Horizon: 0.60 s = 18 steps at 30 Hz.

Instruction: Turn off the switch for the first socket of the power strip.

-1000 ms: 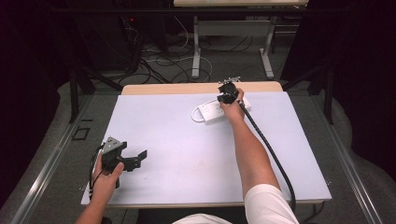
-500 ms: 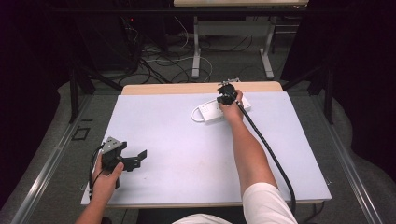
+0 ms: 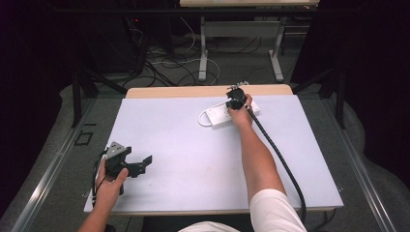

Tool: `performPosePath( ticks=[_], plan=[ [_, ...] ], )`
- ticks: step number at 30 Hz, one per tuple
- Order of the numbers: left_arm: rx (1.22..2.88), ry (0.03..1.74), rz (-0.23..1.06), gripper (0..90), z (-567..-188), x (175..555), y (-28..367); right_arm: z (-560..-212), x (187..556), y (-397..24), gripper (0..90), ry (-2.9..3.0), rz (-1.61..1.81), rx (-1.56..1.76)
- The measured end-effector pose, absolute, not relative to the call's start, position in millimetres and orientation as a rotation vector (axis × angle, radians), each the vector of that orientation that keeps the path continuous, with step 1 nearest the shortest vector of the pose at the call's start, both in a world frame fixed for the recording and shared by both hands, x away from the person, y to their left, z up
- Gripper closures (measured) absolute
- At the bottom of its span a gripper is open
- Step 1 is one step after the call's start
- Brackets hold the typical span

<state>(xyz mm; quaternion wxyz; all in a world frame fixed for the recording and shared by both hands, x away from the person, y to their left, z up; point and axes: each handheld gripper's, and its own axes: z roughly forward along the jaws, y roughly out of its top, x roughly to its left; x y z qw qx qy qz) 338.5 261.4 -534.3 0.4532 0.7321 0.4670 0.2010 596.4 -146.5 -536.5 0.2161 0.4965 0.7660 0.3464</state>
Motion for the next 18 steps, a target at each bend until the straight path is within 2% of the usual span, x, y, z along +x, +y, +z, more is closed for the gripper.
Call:
performPosePath(
  ticks=[18],
  plan=[
    [1.811, 1.153, 0.493, 4.2, -534.7, 338.9, 260.7, -535.8, 596.2, -146.9, 89.6, 2.115, 0.996, 1.382]
  ],
)
